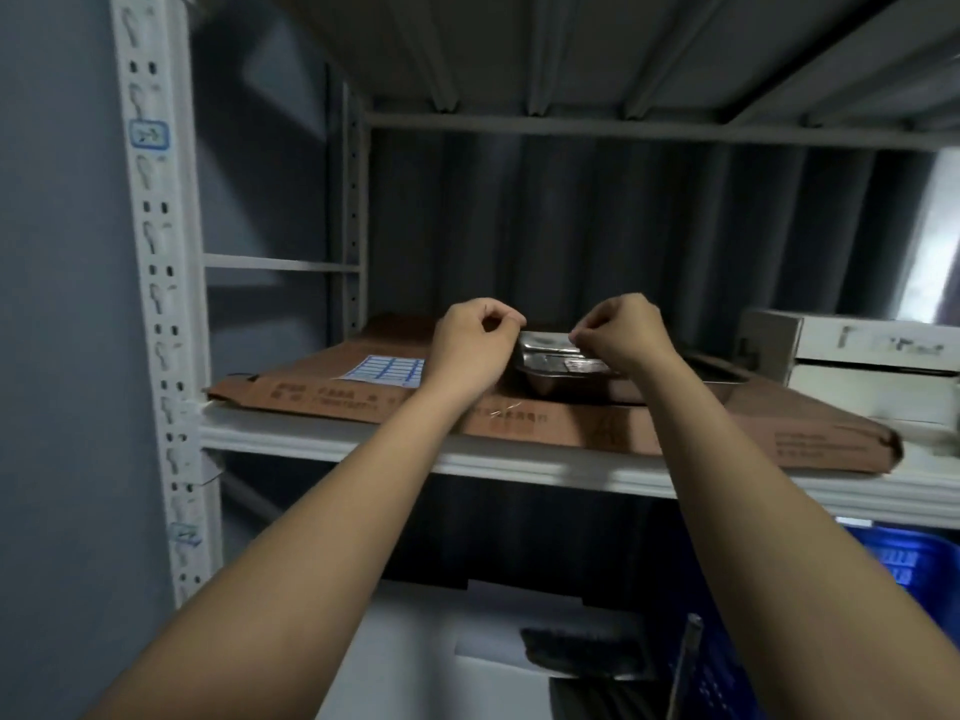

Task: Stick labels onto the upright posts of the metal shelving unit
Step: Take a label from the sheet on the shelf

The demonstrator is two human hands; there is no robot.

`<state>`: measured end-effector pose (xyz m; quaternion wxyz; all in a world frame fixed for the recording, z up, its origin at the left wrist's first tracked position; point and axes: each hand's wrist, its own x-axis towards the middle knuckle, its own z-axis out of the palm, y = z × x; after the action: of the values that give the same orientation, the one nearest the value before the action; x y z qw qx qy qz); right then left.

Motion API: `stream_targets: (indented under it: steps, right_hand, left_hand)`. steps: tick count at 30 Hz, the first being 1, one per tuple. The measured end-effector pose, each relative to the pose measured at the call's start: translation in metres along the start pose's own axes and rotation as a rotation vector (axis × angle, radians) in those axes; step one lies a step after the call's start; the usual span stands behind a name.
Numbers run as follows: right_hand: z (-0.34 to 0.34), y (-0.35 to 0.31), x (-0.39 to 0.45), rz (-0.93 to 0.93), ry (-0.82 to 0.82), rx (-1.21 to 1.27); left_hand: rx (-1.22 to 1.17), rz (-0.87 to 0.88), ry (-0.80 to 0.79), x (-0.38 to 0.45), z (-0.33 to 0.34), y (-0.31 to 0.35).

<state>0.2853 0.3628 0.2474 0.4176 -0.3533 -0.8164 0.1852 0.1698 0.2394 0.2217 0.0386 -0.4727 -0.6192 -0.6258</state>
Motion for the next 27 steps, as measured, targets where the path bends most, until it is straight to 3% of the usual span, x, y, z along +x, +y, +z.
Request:
stream_targets:
  steps: [9, 19, 27]
  right_hand:
    - [-0.005, 0.006, 0.013, -0.053, -0.087, -0.115]
    - [0.007, 0.016, 0.016, -0.132, -0.143, 0.040]
    - [0.007, 0.012, 0.030, -0.193, -0.210, -0.362]
  left_hand:
    - [0.071, 0.001, -0.018, 0.012, 0.020, -0.003]
    - [0.147, -0.007, -0.021, 0.016, 0.014, -0.011]
    - [0.216, -0.010, -0.055, 0.019, 0.011, -0.013]
